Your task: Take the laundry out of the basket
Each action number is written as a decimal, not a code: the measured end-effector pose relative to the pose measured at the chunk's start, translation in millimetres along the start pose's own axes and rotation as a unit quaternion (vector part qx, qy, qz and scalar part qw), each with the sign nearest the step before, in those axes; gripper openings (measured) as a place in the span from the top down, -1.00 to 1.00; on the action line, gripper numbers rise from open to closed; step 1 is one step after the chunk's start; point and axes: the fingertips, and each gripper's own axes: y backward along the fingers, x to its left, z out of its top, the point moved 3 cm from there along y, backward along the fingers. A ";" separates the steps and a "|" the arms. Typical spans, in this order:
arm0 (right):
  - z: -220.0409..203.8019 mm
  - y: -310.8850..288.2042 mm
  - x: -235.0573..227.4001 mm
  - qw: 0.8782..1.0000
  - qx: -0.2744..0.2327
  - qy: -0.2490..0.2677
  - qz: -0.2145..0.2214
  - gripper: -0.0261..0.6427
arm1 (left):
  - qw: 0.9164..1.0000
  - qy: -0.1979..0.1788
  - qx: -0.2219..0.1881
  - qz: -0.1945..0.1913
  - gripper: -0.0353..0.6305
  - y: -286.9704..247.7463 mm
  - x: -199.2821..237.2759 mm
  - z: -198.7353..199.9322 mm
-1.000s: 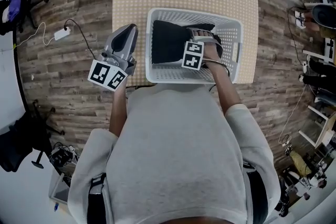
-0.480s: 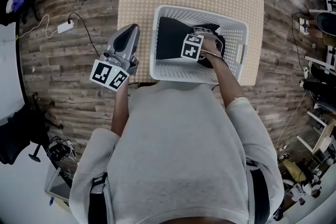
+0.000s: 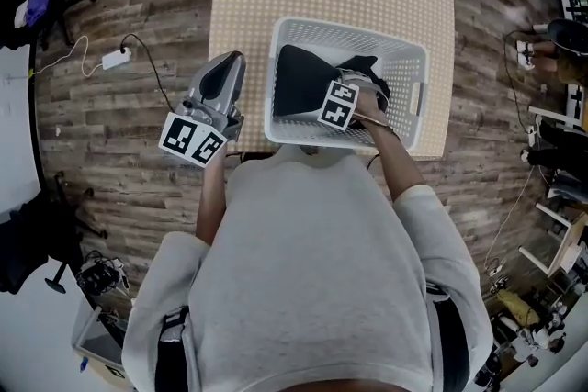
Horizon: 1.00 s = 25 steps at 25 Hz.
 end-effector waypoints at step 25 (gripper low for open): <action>-29.7 273.4 -65.5 0.803 -0.349 -0.283 -0.392 0.18 | 0.993 -0.076 -0.040 -0.085 0.87 -31.2 -75.4 52.6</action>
